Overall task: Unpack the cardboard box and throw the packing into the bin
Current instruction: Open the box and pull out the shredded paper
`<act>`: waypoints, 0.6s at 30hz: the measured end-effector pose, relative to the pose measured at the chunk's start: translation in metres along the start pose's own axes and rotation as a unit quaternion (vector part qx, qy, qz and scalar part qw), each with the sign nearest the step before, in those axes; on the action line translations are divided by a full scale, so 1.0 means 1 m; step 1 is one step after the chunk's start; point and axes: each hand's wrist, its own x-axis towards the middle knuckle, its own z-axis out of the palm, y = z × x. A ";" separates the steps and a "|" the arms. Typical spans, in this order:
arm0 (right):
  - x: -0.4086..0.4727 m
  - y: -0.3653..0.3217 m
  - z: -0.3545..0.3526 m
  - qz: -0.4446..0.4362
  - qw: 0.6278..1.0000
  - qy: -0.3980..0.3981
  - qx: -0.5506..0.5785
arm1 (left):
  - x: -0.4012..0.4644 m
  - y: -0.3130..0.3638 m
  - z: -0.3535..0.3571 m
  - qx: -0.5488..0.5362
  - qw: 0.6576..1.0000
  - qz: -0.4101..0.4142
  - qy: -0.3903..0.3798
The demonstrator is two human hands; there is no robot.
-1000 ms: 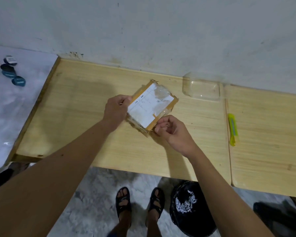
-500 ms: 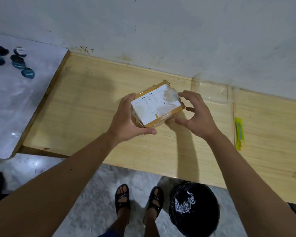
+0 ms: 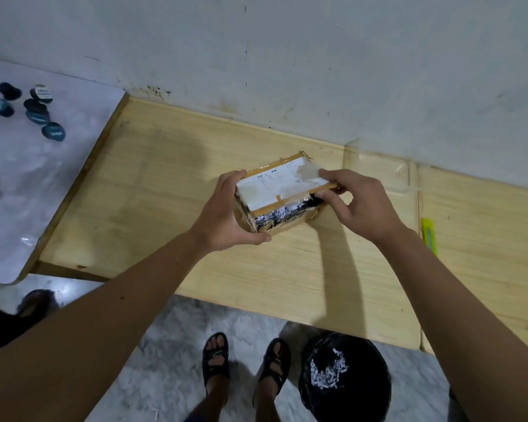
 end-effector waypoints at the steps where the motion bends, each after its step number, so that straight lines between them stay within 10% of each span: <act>1: 0.006 -0.002 -0.001 -0.014 1.000 0.014 -0.002 | 0.001 -0.001 -0.001 0.004 1.000 0.010 -0.002; 18: 0.125 0.007 0.008 0.097 0.983 0.008 0.153 | 0.008 -0.016 -0.009 -0.060 0.998 -0.011 -0.006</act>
